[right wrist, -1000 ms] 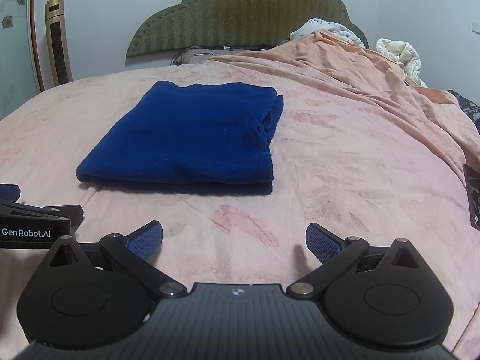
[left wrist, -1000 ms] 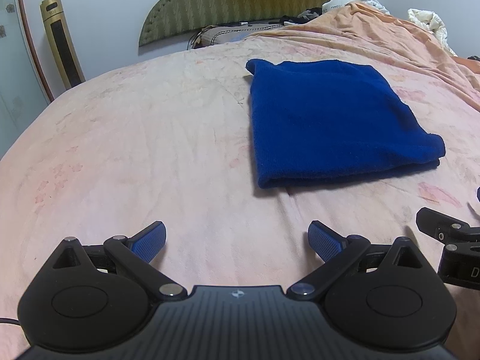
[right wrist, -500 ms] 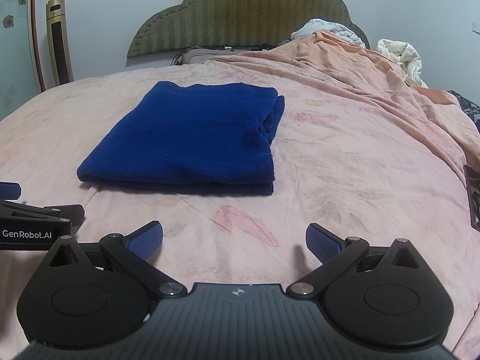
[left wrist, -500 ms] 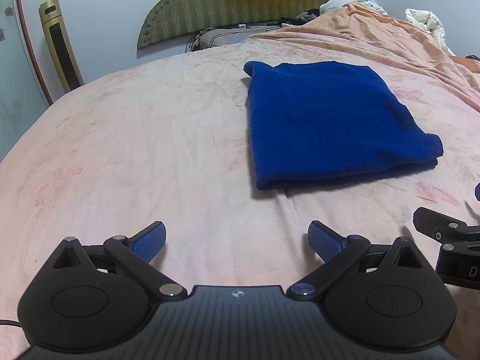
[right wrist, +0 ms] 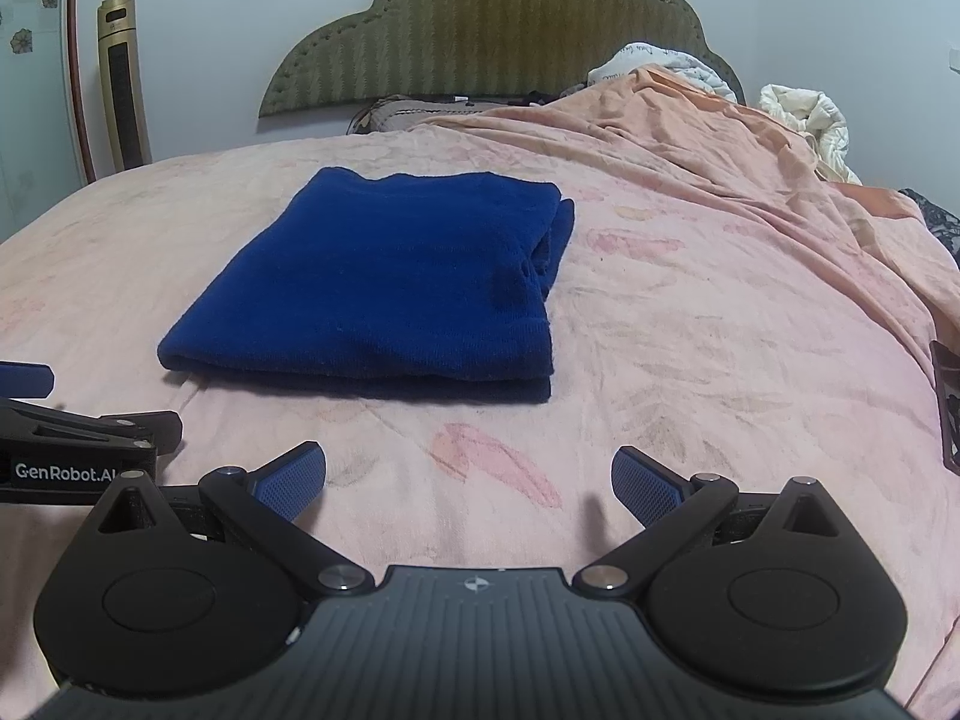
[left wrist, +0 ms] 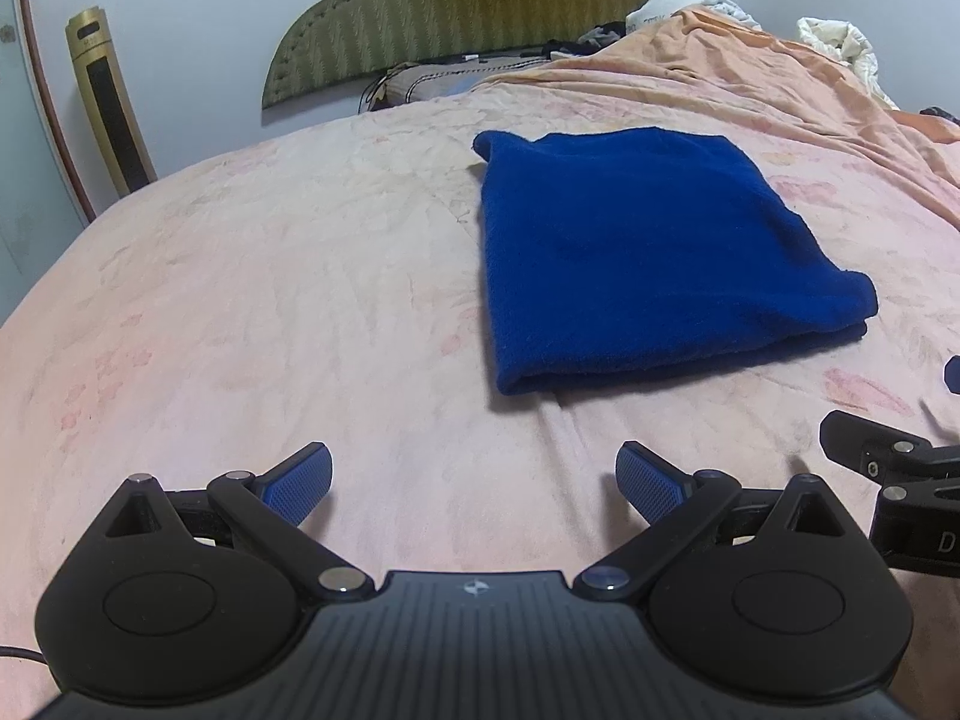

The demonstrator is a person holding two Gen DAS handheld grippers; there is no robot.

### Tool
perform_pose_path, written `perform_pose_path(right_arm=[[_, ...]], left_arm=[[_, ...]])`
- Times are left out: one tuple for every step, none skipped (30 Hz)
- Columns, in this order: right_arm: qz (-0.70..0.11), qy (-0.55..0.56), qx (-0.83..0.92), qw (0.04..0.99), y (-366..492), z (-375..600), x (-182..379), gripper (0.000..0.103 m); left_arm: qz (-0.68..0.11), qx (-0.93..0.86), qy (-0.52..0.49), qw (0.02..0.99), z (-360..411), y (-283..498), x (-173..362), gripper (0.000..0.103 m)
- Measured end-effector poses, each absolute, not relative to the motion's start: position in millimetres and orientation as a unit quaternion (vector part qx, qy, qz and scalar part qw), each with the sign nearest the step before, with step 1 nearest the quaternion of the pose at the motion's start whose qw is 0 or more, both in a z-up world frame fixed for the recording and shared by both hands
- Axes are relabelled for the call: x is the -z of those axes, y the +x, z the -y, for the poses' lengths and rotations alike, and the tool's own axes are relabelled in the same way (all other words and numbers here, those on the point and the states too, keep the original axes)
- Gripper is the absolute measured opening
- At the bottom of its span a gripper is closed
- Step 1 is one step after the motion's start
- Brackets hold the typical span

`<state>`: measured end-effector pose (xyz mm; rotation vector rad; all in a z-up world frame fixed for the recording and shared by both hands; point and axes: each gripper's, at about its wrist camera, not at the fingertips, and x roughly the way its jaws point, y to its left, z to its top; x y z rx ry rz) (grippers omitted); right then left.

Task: Fold small clothes

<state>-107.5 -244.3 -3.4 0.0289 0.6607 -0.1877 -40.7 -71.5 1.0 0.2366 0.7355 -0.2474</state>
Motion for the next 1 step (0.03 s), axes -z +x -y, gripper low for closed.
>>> perform_pose_path(right_arm=[[-0.324,0.014,0.093,0.942,-107.5,244.5,3.0,0.103]], left_arm=[[-0.356,0.123,0.116,0.919,72.4,-40.7,-1.7,0.102]])
